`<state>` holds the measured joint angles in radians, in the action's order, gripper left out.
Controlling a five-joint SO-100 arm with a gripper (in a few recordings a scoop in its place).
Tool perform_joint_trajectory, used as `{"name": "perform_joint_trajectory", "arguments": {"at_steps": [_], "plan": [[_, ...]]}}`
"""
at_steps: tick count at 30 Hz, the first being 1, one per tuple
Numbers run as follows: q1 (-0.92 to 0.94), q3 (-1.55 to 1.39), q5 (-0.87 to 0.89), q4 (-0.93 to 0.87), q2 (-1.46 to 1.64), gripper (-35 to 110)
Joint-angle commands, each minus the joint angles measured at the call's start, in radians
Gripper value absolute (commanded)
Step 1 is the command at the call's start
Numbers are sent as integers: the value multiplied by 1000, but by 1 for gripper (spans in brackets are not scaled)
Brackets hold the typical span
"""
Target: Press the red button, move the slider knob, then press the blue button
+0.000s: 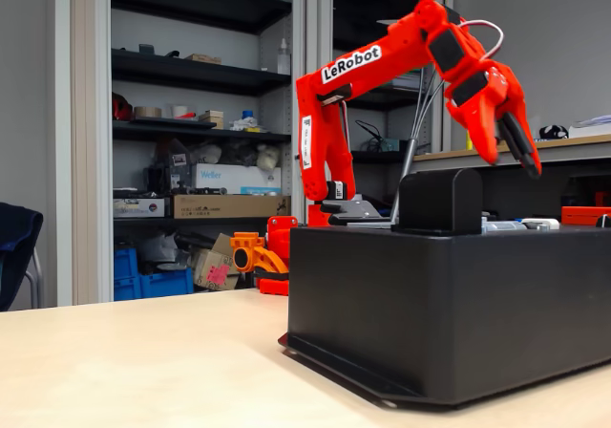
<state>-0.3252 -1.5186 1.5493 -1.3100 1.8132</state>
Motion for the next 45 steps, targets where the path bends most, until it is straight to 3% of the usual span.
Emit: {"name": "perform_joint_trajectory", "arguments": {"at_steps": [1,7,18,24,36,45], "plan": [[9,-75,9,41,112,17],[25,-330,15,233,308,0],[41,-680,25,494,621,0],[138,-838,55,500,810,0],[235,-1312,14,735,1215,0],[295,-1499,-83,724,1517,0]]}}
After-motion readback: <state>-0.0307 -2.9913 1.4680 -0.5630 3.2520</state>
